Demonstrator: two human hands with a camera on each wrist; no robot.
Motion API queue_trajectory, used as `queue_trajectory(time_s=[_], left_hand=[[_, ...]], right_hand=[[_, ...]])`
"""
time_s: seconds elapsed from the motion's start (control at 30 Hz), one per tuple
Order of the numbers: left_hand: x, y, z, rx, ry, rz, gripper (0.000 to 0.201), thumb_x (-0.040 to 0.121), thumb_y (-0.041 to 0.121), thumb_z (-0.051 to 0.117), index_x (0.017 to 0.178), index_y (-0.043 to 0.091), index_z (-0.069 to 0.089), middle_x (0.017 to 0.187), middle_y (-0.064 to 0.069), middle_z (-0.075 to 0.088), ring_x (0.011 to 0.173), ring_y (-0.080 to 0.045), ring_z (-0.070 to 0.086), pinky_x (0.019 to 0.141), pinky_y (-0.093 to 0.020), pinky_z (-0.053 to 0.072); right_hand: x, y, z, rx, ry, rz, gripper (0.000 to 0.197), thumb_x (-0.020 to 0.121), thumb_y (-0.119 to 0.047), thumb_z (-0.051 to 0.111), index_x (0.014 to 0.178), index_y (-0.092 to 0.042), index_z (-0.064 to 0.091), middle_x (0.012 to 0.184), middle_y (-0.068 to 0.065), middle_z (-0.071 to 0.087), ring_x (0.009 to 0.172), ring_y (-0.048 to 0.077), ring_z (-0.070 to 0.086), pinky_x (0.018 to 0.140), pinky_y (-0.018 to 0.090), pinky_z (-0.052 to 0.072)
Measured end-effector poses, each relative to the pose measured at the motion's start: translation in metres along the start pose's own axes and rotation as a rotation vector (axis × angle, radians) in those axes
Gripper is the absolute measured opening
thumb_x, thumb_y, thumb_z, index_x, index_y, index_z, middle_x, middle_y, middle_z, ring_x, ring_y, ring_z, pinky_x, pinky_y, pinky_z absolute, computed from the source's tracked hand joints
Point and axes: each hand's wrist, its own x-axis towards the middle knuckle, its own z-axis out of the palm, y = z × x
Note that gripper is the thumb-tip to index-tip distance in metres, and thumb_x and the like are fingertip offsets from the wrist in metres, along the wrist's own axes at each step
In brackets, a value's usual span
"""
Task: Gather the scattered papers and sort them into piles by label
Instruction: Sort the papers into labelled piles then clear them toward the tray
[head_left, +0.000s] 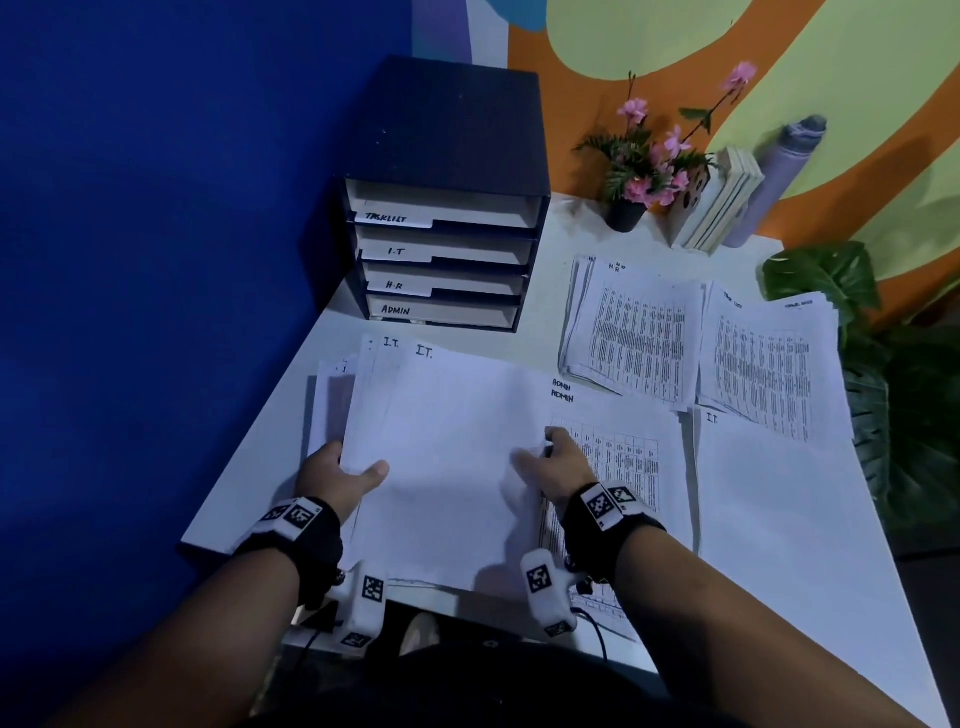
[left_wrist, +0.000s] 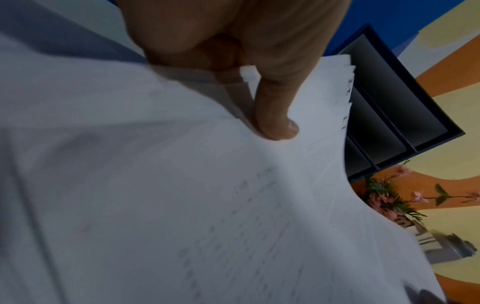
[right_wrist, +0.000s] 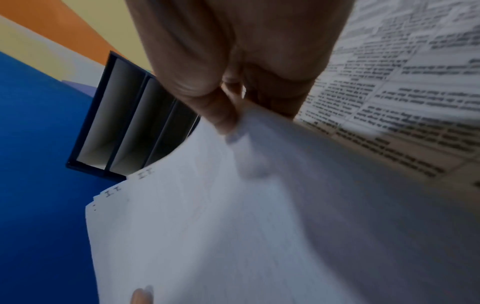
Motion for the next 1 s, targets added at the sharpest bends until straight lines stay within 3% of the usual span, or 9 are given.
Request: queue_trajectory(time_s=[0.1,0.2,0.3,0.4,0.5,0.57,0.67,0.87,1.0], left_hand=[[0.004,-0.003,-0.001,0.071,0.003,-0.027,0.020,0.094,0.027,0.056,0.099,0.008,0.059,0.098,-0.005,0.060,0.088,-0.021,0.053,0.080,-0.027,0.039],[0.008,-0.006,-0.002,0.136,0.021,-0.050,0.019,0.095,0.021,0.053,0.097,0.003,0.060,0.095,-0.008,0.060,0.087,-0.025,0.053,0.077,-0.028,0.039],[0.006,-0.002,-0.004,0.133,0.074,-0.050,0.010,0.093,0.016,0.057,0.092,0.006,0.059,0.088,-0.006,0.057,0.084,-0.025,0.053,0.076,-0.028,0.039],[0.007,-0.001,-0.005,0.087,0.094,-0.048,0.014,0.090,0.015,0.062,0.100,0.005,0.065,0.090,-0.005,0.060,0.084,-0.023,0.054,0.078,-0.028,0.041],[0.007,0.000,-0.004,0.046,0.092,-0.031,0.018,0.086,0.018,0.068,0.101,0.008,0.066,0.091,-0.004,0.063,0.084,-0.023,0.056,0.078,-0.027,0.042],[0.006,0.002,-0.002,0.017,0.083,-0.025,0.019,0.085,0.023,0.070,0.100,0.011,0.066,0.091,-0.003,0.063,0.084,-0.023,0.057,0.079,-0.027,0.043],[0.007,0.002,-0.001,0.001,0.097,-0.044,0.029,0.089,0.032,0.064,0.098,0.005,0.067,0.094,-0.008,0.067,0.087,-0.027,0.060,0.079,-0.030,0.046],[0.010,0.004,-0.001,0.035,0.114,-0.065,0.032,0.094,0.030,0.058,0.106,0.002,0.067,0.104,-0.014,0.067,0.095,-0.030,0.060,0.083,-0.030,0.044],[0.014,0.010,-0.002,0.041,0.108,-0.090,0.030,0.095,0.024,0.053,0.105,-0.001,0.066,0.105,-0.018,0.067,0.097,-0.034,0.060,0.085,-0.034,0.045]], right_hand=[[0.007,0.002,0.001,-0.113,0.091,-0.019,0.021,0.080,-0.019,0.069,0.083,-0.011,0.050,0.075,0.005,0.054,0.072,0.022,0.052,0.067,0.033,0.047],[0.016,0.009,-0.003,-0.122,0.164,0.003,0.028,0.081,-0.013,0.066,0.065,-0.011,0.043,0.065,0.006,0.052,0.068,0.022,0.053,0.065,0.035,0.050],[0.020,0.018,-0.006,-0.087,0.188,0.031,0.014,0.080,-0.010,0.060,0.073,-0.003,0.052,0.069,0.011,0.055,0.067,0.022,0.054,0.066,0.040,0.055],[0.021,0.024,-0.002,-0.008,0.173,0.029,0.020,0.077,-0.013,0.061,0.065,-0.013,0.044,0.067,0.012,0.054,0.065,0.023,0.053,0.063,0.041,0.054],[0.018,0.022,0.002,0.019,0.120,0.024,0.018,0.071,-0.022,0.065,0.075,-0.013,0.049,0.074,0.016,0.058,0.070,0.028,0.059,0.066,0.040,0.055],[0.015,0.020,0.002,0.042,0.129,0.032,0.023,0.073,-0.015,0.065,0.064,-0.014,0.045,0.063,0.014,0.051,0.065,0.025,0.053,0.059,0.038,0.049],[0.016,0.022,-0.002,0.056,0.174,0.031,0.032,0.077,-0.009,0.063,0.057,-0.017,0.039,0.057,0.008,0.046,0.060,0.019,0.046,0.055,0.033,0.042],[0.017,0.025,-0.016,0.054,0.198,0.059,0.017,0.080,-0.008,0.062,0.065,-0.013,0.054,0.067,0.008,0.061,0.065,0.022,0.056,0.067,0.041,0.057],[0.016,0.026,-0.024,0.121,0.211,0.068,0.018,0.077,-0.007,0.059,0.063,-0.013,0.049,0.064,0.007,0.058,0.063,0.021,0.054,0.060,0.039,0.053]])
